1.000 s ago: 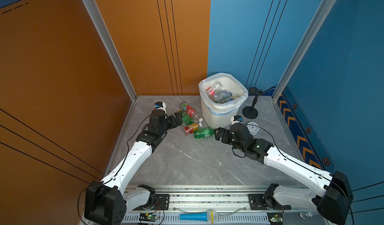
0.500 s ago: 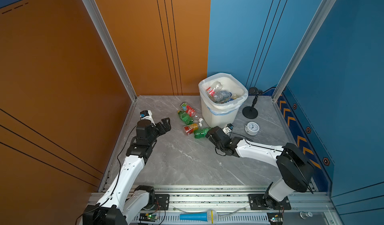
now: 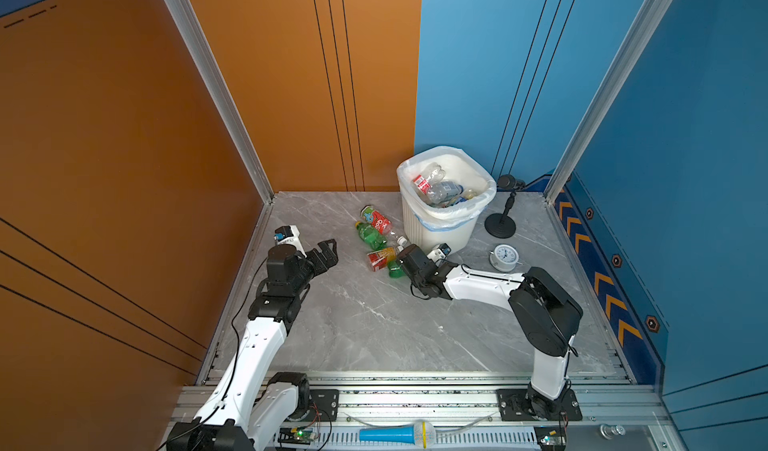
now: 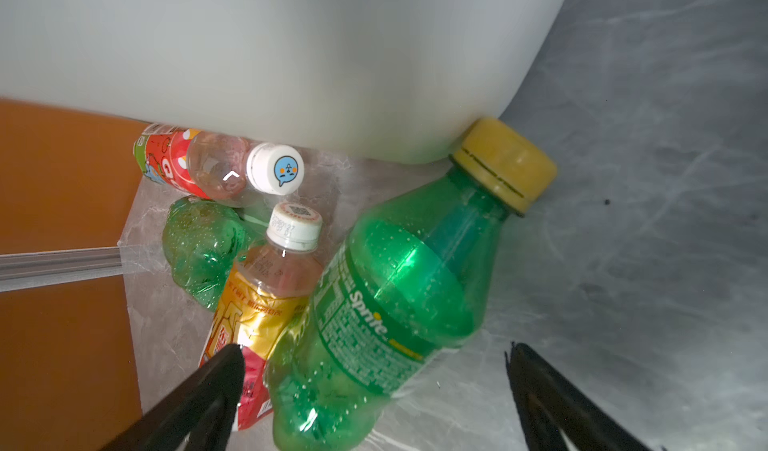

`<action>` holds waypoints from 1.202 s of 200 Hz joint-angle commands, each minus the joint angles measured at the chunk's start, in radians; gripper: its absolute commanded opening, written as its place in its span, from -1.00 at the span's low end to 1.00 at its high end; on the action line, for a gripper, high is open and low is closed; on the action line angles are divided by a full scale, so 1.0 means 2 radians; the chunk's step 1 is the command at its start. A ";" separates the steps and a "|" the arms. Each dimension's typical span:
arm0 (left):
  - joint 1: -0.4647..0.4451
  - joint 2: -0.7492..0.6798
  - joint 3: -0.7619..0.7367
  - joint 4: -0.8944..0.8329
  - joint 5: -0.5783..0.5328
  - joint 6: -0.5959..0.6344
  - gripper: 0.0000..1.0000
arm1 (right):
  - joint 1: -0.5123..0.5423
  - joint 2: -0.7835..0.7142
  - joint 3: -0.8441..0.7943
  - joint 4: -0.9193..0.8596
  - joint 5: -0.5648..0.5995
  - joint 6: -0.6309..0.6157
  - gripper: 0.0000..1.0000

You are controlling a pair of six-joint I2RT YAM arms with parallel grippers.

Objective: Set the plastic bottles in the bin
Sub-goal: 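Lower the right gripper onto the green Sprite bottle while the left gripper withdraws, then grasp the green Sprite bottle with the right gripper and lift it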

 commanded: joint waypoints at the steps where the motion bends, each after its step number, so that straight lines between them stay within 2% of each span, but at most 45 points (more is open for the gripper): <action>1: 0.003 -0.009 -0.007 0.000 0.006 -0.003 0.95 | -0.011 0.024 0.015 -0.030 -0.009 0.029 0.99; 34: 0.003 -0.009 -0.007 -0.001 0.005 -0.003 0.95 | -0.017 0.052 0.028 -0.027 -0.020 0.040 1.00; 66: 0.003 -0.010 -0.006 -0.007 0.002 -0.001 0.95 | -0.023 0.064 0.031 -0.033 -0.026 0.049 0.92; 75: 0.003 -0.010 -0.007 -0.008 0.001 -0.001 0.95 | -0.024 0.064 0.027 -0.027 -0.029 0.050 0.85; 108: 0.003 -0.011 -0.006 -0.010 0.002 -0.002 0.95 | -0.027 0.057 0.008 -0.008 -0.040 0.049 0.41; 145: 0.004 -0.012 -0.007 -0.013 0.001 -0.002 0.95 | -0.031 0.039 -0.028 0.023 -0.050 0.041 0.19; 191: 0.006 -0.007 -0.009 -0.012 0.002 -0.006 0.95 | -0.015 -0.031 -0.064 0.017 -0.024 -0.015 0.13; 215: 0.008 -0.001 -0.009 -0.011 0.005 -0.009 0.95 | 0.000 -0.090 -0.095 0.003 -0.004 -0.039 0.13; 240: 0.011 0.011 -0.008 -0.009 0.014 -0.014 0.95 | 0.016 -0.168 -0.117 -0.041 0.035 -0.096 0.13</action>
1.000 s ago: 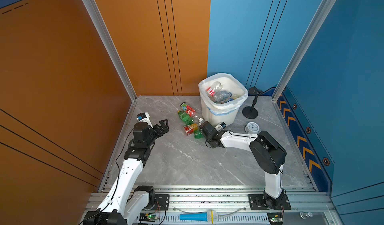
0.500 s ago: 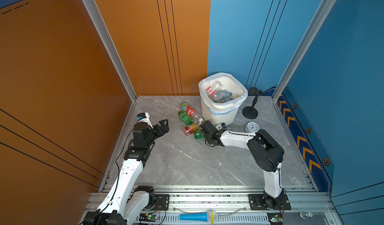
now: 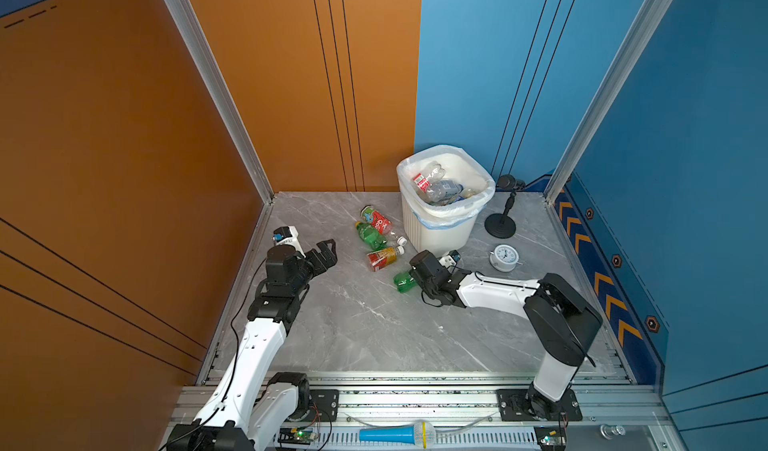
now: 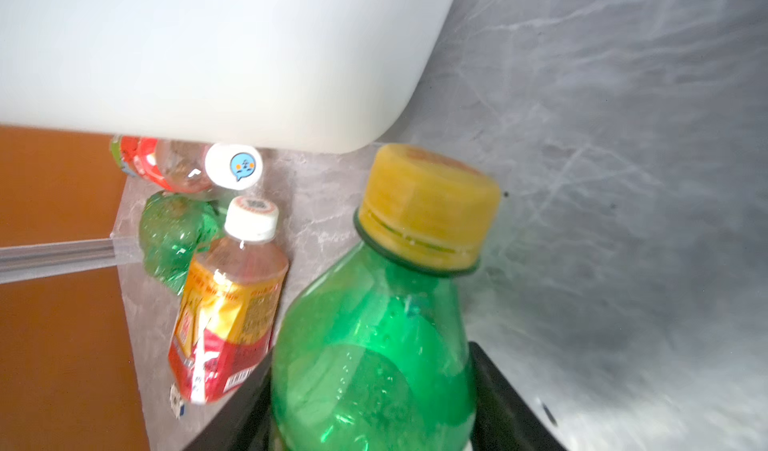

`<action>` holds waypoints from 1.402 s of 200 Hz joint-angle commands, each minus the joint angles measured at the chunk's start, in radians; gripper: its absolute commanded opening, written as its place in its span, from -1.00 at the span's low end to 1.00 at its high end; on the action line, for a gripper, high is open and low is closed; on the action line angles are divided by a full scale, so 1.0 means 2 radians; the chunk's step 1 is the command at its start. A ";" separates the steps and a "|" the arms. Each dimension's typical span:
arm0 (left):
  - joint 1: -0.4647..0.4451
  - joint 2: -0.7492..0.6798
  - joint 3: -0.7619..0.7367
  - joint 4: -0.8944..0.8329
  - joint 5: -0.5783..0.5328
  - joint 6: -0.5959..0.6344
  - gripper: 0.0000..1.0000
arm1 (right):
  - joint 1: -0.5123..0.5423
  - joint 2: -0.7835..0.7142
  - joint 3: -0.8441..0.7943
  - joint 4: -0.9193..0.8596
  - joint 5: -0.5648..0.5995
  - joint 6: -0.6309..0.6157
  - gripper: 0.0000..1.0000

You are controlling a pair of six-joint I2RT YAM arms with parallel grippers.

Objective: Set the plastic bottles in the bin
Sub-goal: 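Grasp the green Sprite bottle with the right gripper and lift it, then carry the Sprite bottle over the bin and release it with the right gripper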

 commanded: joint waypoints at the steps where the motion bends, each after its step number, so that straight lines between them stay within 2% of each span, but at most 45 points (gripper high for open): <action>1: 0.006 0.011 -0.008 -0.004 0.014 -0.007 0.95 | 0.015 -0.074 -0.017 -0.059 0.057 -0.073 0.13; 36: 0.009 0.029 -0.008 0.001 0.028 -0.011 0.95 | 0.041 -0.193 -0.001 -0.141 0.131 -0.219 0.13; 60: 0.011 0.043 -0.004 0.000 0.032 -0.009 0.95 | 0.043 -0.251 0.032 -0.177 0.145 -0.318 0.14; 88: 0.011 0.057 0.001 -0.003 0.041 -0.005 0.95 | 0.030 -0.280 0.093 -0.193 0.140 -0.408 0.14; 121: 0.009 0.067 0.004 -0.003 0.052 -0.007 0.95 | 0.000 -0.271 0.157 -0.160 0.120 -0.483 0.16; 159: 0.008 0.066 0.005 -0.012 0.061 -0.007 0.95 | -0.071 -0.227 0.233 -0.134 0.039 -0.516 0.16; 205: 0.006 0.056 0.000 -0.021 0.060 -0.007 0.95 | -0.143 -0.154 0.317 -0.130 -0.023 -0.530 0.16; 280: 0.005 0.063 0.006 -0.026 0.065 -0.002 0.95 | -0.201 -0.060 0.388 -0.123 -0.078 -0.522 0.16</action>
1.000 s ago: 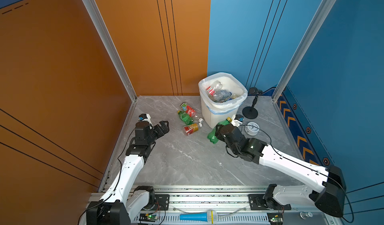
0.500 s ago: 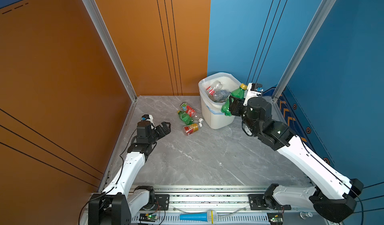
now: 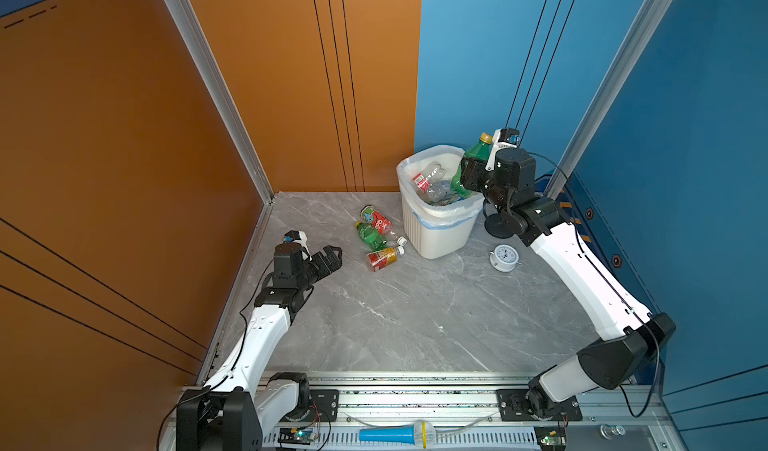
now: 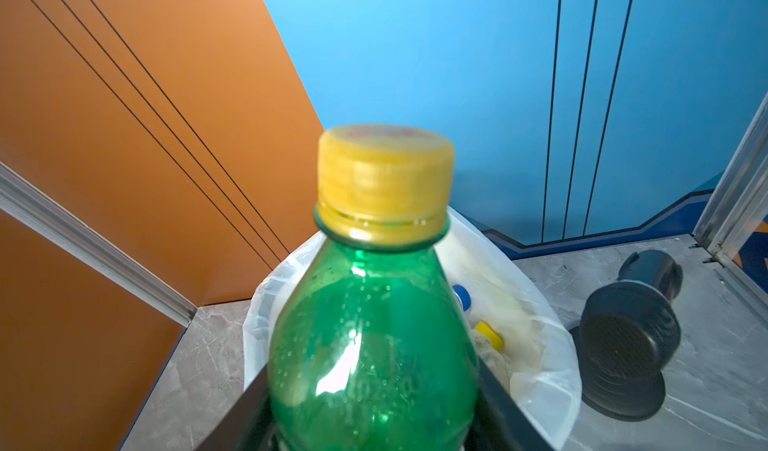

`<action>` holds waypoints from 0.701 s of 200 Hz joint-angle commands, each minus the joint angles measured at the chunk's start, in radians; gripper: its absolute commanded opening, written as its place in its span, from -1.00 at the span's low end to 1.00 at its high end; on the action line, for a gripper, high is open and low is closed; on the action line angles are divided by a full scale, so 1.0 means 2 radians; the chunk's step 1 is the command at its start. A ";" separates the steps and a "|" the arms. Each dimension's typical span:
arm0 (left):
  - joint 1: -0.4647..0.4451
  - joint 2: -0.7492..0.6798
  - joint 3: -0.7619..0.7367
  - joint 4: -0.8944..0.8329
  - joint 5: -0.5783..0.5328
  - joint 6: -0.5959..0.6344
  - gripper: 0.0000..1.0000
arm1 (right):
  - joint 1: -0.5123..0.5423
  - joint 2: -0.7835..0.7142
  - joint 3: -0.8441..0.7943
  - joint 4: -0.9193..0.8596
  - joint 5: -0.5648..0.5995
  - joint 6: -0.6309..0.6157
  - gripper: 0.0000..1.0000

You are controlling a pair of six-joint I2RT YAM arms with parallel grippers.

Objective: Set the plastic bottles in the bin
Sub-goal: 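Carry the Sprite bottle over the bin and release it with the right gripper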

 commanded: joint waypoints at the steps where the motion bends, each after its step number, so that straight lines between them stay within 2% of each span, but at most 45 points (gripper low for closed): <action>1: -0.003 0.000 0.007 -0.011 0.013 0.006 0.96 | -0.008 0.017 0.021 0.008 -0.032 -0.003 0.16; 66: -0.005 0.005 0.011 -0.013 0.013 0.007 0.95 | -0.028 0.068 0.053 0.008 -0.054 0.011 0.18; 77: -0.006 0.006 0.013 -0.014 0.013 0.007 0.95 | -0.031 0.080 0.061 0.001 -0.061 0.014 0.28; 103: -0.009 0.011 0.018 -0.013 0.013 0.010 0.95 | -0.039 0.099 0.101 -0.047 -0.091 0.020 0.82; 113: -0.010 0.014 0.021 -0.012 0.014 0.011 0.95 | -0.039 0.086 0.093 -0.043 -0.087 0.020 0.95; 140: -0.018 0.025 0.026 -0.006 0.014 0.014 0.95 | -0.042 0.019 0.055 -0.030 -0.067 0.023 0.99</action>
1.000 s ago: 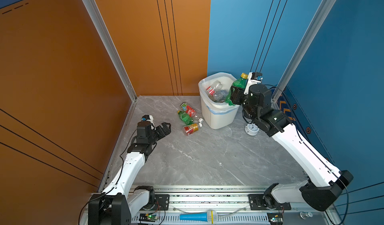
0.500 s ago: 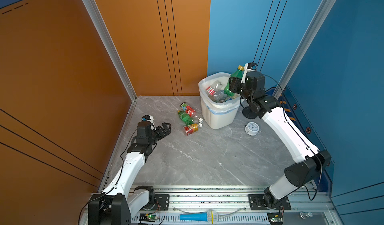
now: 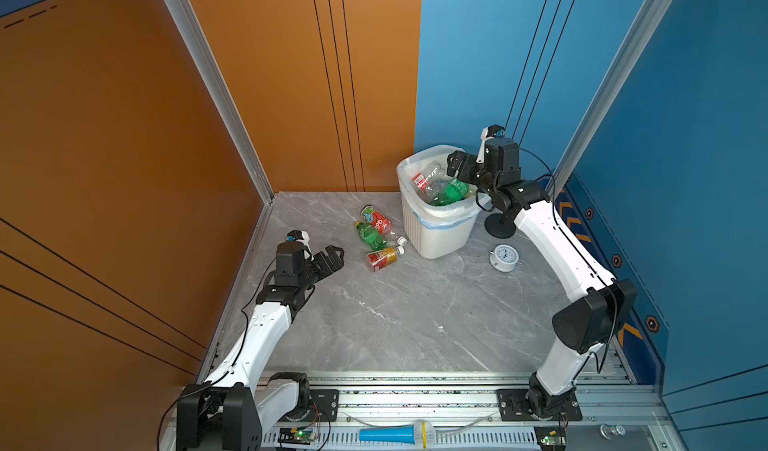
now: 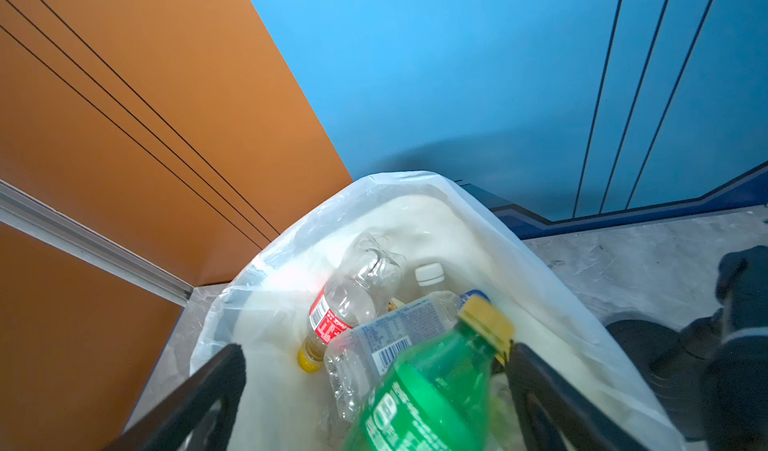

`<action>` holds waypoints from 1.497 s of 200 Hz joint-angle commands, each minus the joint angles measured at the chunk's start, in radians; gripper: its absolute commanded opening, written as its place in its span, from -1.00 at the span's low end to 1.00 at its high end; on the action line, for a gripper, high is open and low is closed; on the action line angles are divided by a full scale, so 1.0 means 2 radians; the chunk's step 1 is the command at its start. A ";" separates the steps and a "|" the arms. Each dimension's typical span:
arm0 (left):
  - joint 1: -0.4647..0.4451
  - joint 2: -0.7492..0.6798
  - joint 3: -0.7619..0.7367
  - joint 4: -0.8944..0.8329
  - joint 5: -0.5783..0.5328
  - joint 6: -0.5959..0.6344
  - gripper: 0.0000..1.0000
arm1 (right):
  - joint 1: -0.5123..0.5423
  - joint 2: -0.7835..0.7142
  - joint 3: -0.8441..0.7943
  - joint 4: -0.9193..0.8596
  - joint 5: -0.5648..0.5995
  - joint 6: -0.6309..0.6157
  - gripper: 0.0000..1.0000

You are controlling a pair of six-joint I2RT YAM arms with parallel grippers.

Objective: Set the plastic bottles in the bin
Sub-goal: 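Carry the Sprite bottle over the bin and release it with the right gripper, then withdraw the right gripper while the left gripper lowers onto the yellow-red tea bottle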

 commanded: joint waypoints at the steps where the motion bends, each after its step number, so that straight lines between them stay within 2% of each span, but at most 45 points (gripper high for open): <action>1: -0.007 0.011 0.017 0.000 0.012 0.012 0.95 | -0.003 -0.077 -0.019 -0.002 0.003 0.006 0.99; 12: -0.011 0.017 0.020 0.000 0.013 0.016 0.96 | -0.003 -0.116 -0.044 0.008 0.012 0.004 0.99; 34: -0.021 0.034 0.029 0.000 0.013 0.026 0.95 | -0.005 -0.208 -0.145 0.036 0.031 0.003 0.99; 67: -0.047 0.064 0.054 -0.011 0.016 0.057 0.96 | -0.008 -0.351 -0.355 0.076 0.028 0.027 0.99; 84: -0.068 0.087 0.081 -0.036 0.013 0.087 0.97 | -0.011 -0.394 -0.432 0.065 0.018 0.043 0.99; 100: -0.094 0.109 0.109 -0.070 -0.002 0.119 0.98 | -0.014 -0.415 -0.470 0.045 0.004 0.054 0.99; 146: -0.165 0.171 0.175 -0.138 -0.087 0.208 1.00 | -0.017 -0.429 -0.488 0.030 -0.002 0.056 0.99; 168: -0.177 0.206 0.218 -0.162 -0.122 0.238 1.00 | -0.019 -0.431 -0.488 0.038 -0.006 0.055 0.99; 224: -0.180 0.283 0.279 -0.184 -0.117 0.275 0.94 | -0.026 -0.439 -0.491 0.040 -0.008 0.053 0.99; 252: -0.181 0.325 0.314 -0.208 -0.107 0.284 0.80 | -0.032 -0.447 -0.495 0.038 -0.010 0.052 0.99; 299: -0.184 0.377 0.350 -0.225 -0.113 0.285 0.82 | -0.043 -0.454 -0.501 0.040 -0.015 0.054 0.99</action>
